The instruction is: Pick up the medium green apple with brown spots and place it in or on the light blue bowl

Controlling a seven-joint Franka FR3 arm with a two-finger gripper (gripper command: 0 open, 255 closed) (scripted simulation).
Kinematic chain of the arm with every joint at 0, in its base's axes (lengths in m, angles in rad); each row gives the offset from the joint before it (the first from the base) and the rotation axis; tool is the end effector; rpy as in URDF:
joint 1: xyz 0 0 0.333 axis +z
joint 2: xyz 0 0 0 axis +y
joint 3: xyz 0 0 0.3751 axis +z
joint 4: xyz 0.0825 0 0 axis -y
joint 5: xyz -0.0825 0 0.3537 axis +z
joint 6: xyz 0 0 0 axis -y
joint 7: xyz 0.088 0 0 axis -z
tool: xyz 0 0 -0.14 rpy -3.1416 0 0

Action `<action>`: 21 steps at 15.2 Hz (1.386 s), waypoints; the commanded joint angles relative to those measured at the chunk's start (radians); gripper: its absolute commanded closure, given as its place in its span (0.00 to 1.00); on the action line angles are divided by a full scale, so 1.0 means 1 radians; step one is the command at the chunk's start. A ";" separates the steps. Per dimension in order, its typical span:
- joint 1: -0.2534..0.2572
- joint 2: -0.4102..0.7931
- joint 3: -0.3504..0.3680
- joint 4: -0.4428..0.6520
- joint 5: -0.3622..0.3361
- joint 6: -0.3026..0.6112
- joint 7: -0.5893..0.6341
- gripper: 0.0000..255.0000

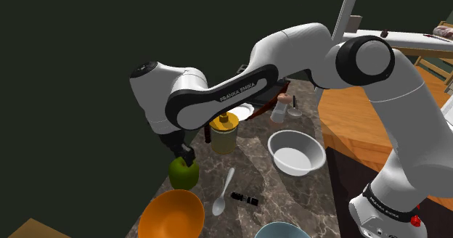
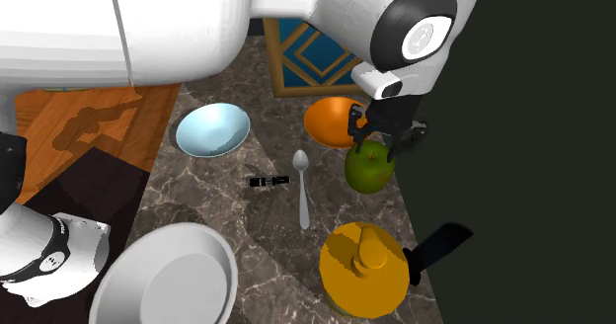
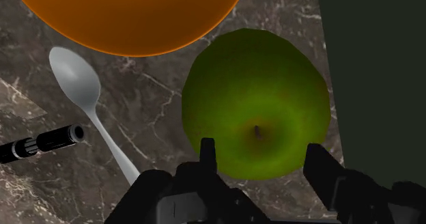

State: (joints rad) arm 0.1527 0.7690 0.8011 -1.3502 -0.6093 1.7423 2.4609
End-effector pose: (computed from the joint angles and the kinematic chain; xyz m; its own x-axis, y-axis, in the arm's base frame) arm 0.5664 0.4297 0.3665 0.1092 -0.9829 0.1485 -0.9933 -0.1023 0.0529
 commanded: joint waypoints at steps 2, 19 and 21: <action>0.000 0.000 0.000 0.000 0.000 0.000 0.000 1.00; 0.013 -0.037 0.018 0.082 0.028 -0.104 -0.028 1.00; 0.017 -0.042 0.021 0.103 0.032 -0.127 -0.034 1.00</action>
State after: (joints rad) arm 0.1647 0.7275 0.8211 -1.2632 -0.5789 1.6307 2.4302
